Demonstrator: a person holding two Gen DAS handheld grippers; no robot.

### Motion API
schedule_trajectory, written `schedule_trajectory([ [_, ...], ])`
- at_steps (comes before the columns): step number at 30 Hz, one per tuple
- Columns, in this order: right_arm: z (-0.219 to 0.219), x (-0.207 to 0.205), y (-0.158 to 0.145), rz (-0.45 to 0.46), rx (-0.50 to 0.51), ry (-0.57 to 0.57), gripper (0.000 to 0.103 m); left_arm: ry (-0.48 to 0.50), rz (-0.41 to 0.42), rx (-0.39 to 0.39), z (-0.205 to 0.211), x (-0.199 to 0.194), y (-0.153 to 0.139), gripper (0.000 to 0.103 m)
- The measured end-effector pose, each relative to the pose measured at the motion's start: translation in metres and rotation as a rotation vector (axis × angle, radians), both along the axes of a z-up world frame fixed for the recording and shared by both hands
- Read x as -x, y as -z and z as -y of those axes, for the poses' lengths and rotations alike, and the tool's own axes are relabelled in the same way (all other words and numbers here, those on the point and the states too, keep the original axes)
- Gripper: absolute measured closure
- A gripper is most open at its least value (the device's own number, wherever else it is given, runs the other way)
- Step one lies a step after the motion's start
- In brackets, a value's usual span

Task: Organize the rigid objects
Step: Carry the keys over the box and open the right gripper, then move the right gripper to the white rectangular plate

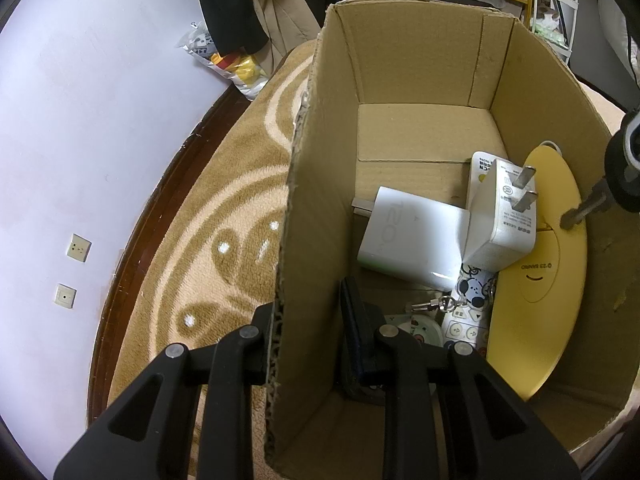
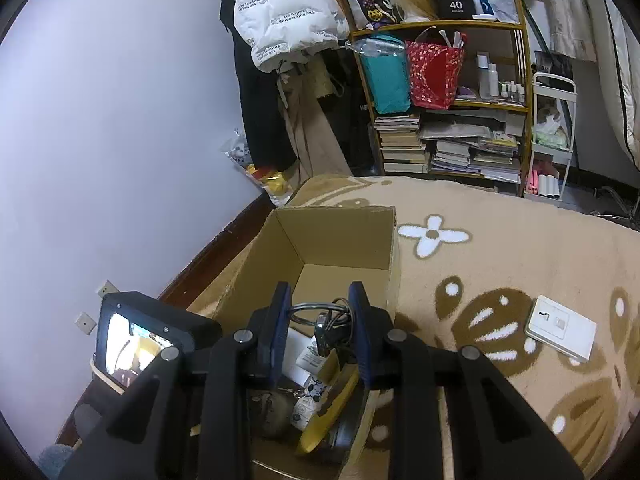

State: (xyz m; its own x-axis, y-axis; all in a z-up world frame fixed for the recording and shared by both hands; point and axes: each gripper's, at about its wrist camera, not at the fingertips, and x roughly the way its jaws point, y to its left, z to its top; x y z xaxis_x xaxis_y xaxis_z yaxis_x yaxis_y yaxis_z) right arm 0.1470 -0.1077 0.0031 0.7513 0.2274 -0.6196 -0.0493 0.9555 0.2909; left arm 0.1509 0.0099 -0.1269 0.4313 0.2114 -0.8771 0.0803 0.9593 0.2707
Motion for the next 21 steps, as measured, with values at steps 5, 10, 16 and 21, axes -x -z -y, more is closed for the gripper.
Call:
schedule_trajectory([
  [5, -0.001, -0.001, 0.003, -0.011, -0.013, -0.005, 0.072, 0.0, -0.001, 0.0, 0.0, 0.0, 0.0, 0.08],
  [10, 0.001, -0.003, 0.002, -0.006, 0.001, 0.008, 0.072, -0.002, -0.001, 0.0, 0.0, -0.001, 0.0, 0.08],
  [16, 0.014, -0.002, 0.002, -0.008, 0.032, 0.057, 0.042, -0.001, -0.001, 0.0, 0.0, 0.0, 0.0, 0.08],
  [21, 0.041, -0.008, 0.005, -0.026, -0.001, 0.123, 0.021, 0.001, -0.001, 0.002, -0.002, 0.001, 0.0, 0.08],
])
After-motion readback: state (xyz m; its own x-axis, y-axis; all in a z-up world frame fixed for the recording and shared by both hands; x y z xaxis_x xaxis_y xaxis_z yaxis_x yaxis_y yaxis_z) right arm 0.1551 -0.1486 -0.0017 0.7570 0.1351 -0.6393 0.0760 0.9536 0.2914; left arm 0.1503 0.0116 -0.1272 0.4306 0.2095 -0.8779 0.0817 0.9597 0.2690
